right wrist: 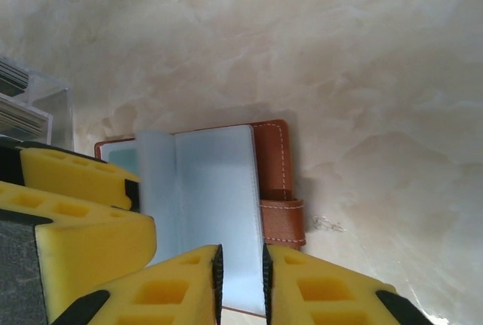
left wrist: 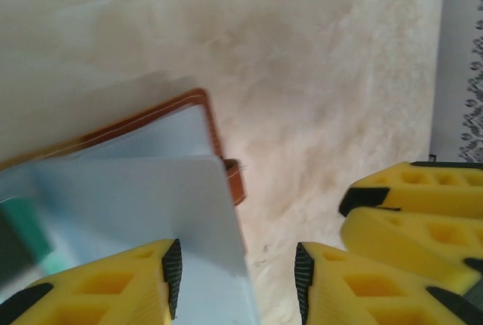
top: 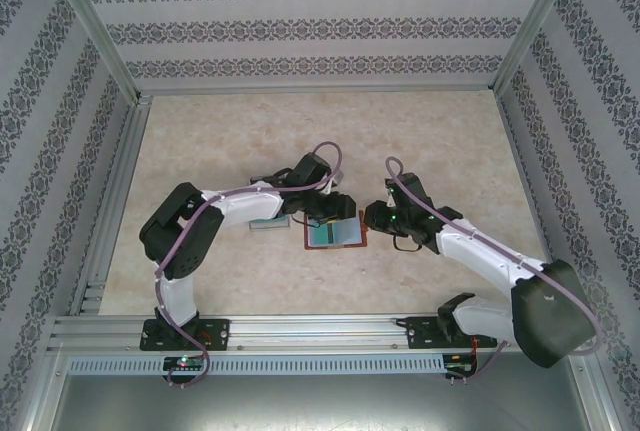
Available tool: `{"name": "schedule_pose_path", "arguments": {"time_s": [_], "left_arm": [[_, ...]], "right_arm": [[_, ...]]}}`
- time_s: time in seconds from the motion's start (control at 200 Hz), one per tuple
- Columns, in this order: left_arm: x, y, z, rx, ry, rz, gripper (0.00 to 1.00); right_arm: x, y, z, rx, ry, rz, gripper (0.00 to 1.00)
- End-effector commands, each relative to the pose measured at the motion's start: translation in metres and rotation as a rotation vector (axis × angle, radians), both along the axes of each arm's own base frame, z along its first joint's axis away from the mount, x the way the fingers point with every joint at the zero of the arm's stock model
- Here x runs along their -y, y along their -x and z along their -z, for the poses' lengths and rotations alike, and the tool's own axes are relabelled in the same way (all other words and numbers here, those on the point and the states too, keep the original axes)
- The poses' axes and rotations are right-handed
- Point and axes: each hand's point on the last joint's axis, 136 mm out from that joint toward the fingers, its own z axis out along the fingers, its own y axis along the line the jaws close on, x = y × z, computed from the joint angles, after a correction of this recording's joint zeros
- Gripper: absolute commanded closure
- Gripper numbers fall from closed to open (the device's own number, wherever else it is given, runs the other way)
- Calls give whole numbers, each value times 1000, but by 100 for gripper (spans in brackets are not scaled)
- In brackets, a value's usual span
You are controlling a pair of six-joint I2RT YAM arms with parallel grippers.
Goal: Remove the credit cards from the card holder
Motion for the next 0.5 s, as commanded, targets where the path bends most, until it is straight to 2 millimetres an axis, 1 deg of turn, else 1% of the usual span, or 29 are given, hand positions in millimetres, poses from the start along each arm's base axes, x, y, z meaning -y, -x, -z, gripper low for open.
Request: {"name": "schedule_pose_path", "arguments": {"time_s": [0.0,0.135,0.25,0.37,0.5], "left_arm": [[16,4,1,-25,37,37,53],[10,6,8,-33,1,36,52],[3,6,10,-35,-8,24,50],[-9,2,0,-12,-7,-14,50],[-33,-3,-16,33,-33,-72,52]], "right_arm": [[14,5,3,-5,16,55,74],[16,7,2,-5,13,58,74],[15,7,2,-4,7,57,74],[10,4,-2,4,-12,40,74],[-5,0,-8,12,-49,-7,74]]}}
